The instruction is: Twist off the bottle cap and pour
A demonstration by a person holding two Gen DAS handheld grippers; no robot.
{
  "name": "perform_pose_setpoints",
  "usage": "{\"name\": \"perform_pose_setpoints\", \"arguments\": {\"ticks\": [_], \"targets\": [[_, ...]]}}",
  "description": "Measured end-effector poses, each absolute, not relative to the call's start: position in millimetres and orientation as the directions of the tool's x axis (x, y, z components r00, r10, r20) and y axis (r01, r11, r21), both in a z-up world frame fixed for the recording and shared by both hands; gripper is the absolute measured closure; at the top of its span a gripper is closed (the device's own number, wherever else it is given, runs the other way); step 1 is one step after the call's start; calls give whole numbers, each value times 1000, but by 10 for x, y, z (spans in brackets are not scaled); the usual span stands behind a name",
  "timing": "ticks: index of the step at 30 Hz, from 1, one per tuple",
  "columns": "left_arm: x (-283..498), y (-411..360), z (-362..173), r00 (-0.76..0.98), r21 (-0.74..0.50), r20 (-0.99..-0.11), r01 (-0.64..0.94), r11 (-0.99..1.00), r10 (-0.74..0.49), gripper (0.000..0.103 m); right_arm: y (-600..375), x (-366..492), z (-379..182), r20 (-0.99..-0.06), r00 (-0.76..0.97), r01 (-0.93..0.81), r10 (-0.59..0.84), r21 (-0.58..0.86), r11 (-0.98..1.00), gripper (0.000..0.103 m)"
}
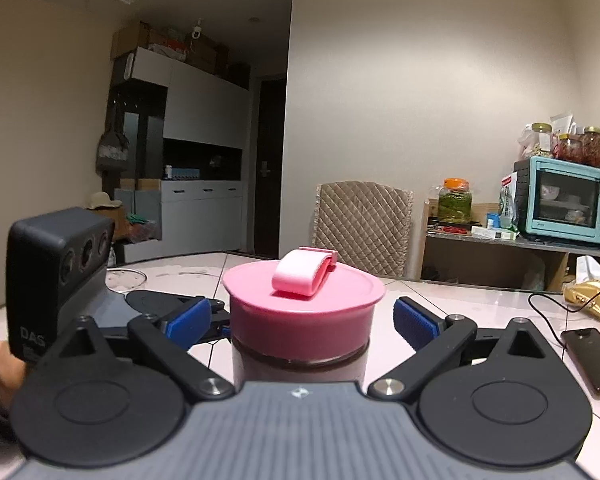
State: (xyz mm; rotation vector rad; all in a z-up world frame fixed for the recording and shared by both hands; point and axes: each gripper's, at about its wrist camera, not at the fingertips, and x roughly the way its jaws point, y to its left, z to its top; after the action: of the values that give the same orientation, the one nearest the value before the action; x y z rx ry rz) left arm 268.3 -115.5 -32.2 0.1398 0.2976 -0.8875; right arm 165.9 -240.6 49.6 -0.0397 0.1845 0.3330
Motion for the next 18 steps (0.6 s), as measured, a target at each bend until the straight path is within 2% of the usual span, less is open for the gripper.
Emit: {"name": "perform_pose_setpoints", "arguments": {"ticks": [14, 18], "targets": [[2672, -1165, -322, 594, -2, -313, 780, 626, -741, 13, -2272, 1733, 436, -199, 949, -251, 246, -1, 968, 6], [2674, -1163, -323, 594, -2, -313, 780, 626, -741, 13, -2256, 1730, 423, -201, 948, -250, 247, 10, 968, 10]]}}
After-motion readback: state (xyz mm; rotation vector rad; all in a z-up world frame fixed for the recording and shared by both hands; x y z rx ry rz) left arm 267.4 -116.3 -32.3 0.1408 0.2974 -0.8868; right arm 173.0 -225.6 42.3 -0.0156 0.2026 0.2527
